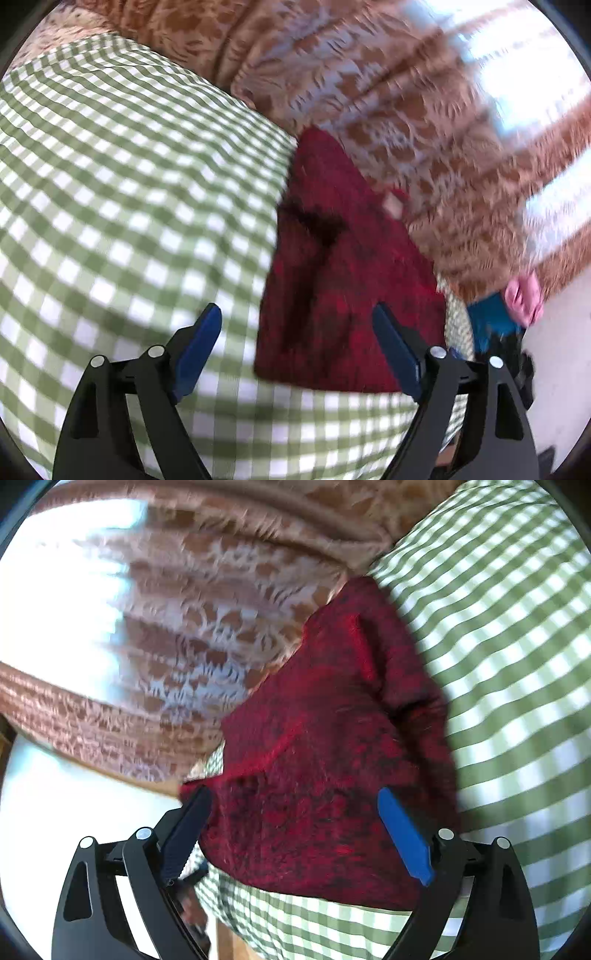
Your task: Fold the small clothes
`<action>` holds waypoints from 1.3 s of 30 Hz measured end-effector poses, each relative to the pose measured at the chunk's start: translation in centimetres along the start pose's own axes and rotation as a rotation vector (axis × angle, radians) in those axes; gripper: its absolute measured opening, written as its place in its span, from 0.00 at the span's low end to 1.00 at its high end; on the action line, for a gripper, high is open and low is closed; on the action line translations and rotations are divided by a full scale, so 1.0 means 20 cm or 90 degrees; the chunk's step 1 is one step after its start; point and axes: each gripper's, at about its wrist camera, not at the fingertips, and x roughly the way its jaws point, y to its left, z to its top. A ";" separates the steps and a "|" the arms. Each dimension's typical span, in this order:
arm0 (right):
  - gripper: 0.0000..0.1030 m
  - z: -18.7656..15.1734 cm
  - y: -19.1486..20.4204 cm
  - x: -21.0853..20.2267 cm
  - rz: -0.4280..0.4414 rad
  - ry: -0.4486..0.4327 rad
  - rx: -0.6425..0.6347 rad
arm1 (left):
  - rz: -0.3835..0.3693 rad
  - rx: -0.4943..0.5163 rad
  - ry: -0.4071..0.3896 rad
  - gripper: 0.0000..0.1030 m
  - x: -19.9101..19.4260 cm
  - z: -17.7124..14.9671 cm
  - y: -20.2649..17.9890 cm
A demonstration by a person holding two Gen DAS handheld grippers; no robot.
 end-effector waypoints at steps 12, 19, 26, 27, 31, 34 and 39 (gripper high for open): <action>0.44 -0.20 0.01 0.09 -0.205 0.047 -0.200 | 0.055 0.081 0.046 0.26 0.18 -0.02 -0.11; 0.14 -0.23 -0.03 0.04 -0.216 0.056 -0.215 | 0.067 0.083 0.060 0.14 0.11 -0.07 -0.15; 0.12 -0.33 0.00 -0.11 -0.190 0.076 -0.221 | 0.061 0.078 0.077 0.12 -0.03 -0.20 -0.18; 0.12 -0.35 -0.02 -0.15 -0.186 0.082 -0.217 | 0.063 0.083 0.082 0.12 -0.06 -0.24 -0.19; 0.12 -0.45 -0.07 -0.24 -0.178 0.111 -0.209 | 0.058 0.079 0.094 0.12 -0.19 -0.41 -0.21; 0.12 -0.54 -0.09 -0.31 -0.178 0.140 -0.210 | 0.055 0.062 0.102 0.12 -0.29 -0.53 -0.20; 0.12 -0.67 -0.09 -0.40 -0.191 0.178 -0.231 | 0.071 0.069 0.105 0.16 -0.38 -0.66 -0.20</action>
